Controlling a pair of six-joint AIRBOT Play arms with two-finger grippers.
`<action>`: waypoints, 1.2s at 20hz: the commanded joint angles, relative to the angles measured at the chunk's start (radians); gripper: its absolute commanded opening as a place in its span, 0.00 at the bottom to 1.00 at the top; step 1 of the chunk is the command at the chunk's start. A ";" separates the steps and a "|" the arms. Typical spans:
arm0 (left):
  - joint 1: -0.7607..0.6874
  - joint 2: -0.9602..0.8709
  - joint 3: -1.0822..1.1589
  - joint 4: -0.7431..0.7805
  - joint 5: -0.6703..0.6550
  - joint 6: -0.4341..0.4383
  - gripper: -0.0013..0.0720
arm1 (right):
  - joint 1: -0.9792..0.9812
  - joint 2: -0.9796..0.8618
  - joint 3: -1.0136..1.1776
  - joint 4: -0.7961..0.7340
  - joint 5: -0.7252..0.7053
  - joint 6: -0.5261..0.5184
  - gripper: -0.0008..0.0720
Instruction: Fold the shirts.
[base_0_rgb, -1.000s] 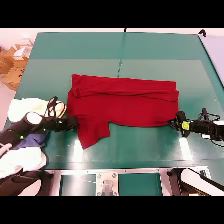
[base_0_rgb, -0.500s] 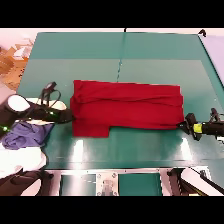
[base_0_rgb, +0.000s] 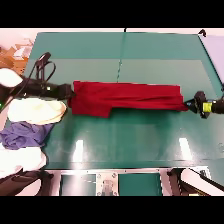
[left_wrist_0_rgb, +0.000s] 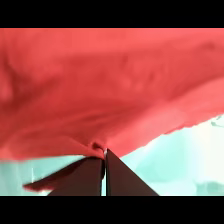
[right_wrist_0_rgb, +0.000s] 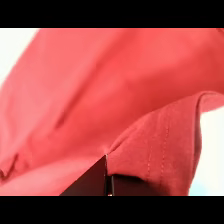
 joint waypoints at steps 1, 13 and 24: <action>0.001 -0.192 0.161 -0.017 0.058 0.023 0.05 | 0.100 -0.146 0.146 0.040 -0.088 0.012 0.03; 0.036 -0.669 0.676 -0.076 0.288 0.016 0.92 | 0.103 -0.666 0.687 0.080 -0.076 -0.046 0.69; 0.089 -0.668 0.770 -0.080 -0.110 0.022 0.06 | -0.049 -0.832 0.730 -0.053 0.257 -0.220 0.83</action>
